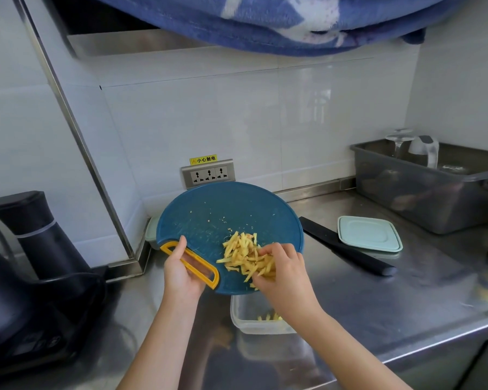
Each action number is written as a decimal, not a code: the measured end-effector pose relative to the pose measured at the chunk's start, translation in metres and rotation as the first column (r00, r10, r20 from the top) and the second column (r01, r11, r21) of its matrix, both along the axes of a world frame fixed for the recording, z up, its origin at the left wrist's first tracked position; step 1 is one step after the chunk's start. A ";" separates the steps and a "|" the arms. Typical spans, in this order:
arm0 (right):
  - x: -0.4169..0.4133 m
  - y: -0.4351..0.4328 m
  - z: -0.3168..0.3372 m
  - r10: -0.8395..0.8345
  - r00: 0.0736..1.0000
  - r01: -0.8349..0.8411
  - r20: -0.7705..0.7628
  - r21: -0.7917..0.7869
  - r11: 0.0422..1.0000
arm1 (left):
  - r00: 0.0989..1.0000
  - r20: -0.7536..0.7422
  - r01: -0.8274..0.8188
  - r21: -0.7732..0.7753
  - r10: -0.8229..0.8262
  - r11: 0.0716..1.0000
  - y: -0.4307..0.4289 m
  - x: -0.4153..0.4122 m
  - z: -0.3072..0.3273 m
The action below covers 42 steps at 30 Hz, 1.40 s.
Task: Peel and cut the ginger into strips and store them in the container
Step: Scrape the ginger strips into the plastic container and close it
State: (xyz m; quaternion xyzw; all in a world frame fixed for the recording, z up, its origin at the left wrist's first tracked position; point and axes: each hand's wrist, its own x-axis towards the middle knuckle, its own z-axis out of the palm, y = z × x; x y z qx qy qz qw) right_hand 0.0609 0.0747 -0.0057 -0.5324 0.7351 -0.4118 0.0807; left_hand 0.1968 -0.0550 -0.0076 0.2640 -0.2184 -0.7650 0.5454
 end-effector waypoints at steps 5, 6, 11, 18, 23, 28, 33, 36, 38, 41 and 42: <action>0.003 0.006 -0.004 0.005 1.000 -0.005 -0.016 -0.034 0.999 | 1.000 -0.023 0.008 -0.018 -0.009 1.000 -0.001 -0.001 -0.002; 0.003 0.008 -0.005 0.006 1.000 -0.007 -0.023 -0.036 0.999 | 1.000 -0.026 0.008 -0.015 -0.008 1.000 -0.001 -0.001 -0.003; 0.004 0.017 -0.007 0.030 0.998 -0.031 -0.055 -0.016 0.999 | 1.000 -0.028 0.003 -0.005 -0.003 1.000 -0.001 -0.002 -0.005; -0.001 0.028 0.002 0.116 0.991 -0.113 -0.068 0.050 0.992 | 0.999 -0.033 0.021 0.004 -0.021 1.000 0.003 -0.009 -0.004; -0.014 0.014 0.021 0.104 0.992 -0.112 -0.070 -0.117 0.987 | 0.998 -0.050 0.036 -0.002 -0.036 0.999 0.004 -0.012 -0.002; -0.028 -0.034 0.043 0.269 0.963 -0.268 -0.029 0.042 0.963 | 0.995 -0.061 0.074 -0.025 -0.075 0.997 0.006 -0.014 -0.001; -0.018 -0.051 0.038 0.473 0.857 -0.412 -0.204 0.279 0.868 | 0.993 -0.083 0.079 -0.066 -0.085 0.995 0.009 -0.014 0.003; -0.016 -0.047 0.030 0.527 0.795 -0.456 -0.301 0.276 0.846 | 0.995 -0.077 0.057 -0.044 -0.060 0.997 0.008 -0.013 0.004; -0.016 -0.042 0.027 0.529 0.786 -0.469 -0.321 0.249 0.847 | 0.996 -0.081 0.043 -0.025 -0.045 0.999 0.007 -0.012 0.003; -0.017 -0.034 0.022 0.505 0.786 -0.464 -0.357 0.199 0.863 | 0.996 -0.080 0.038 0.004 -0.037 0.999 0.007 -0.013 0.003; -0.017 -0.031 0.021 0.492 0.789 -0.458 -0.368 0.182 0.870 | 0.997 -0.071 0.035 0.010 -0.034 0.999 0.007 -0.013 0.003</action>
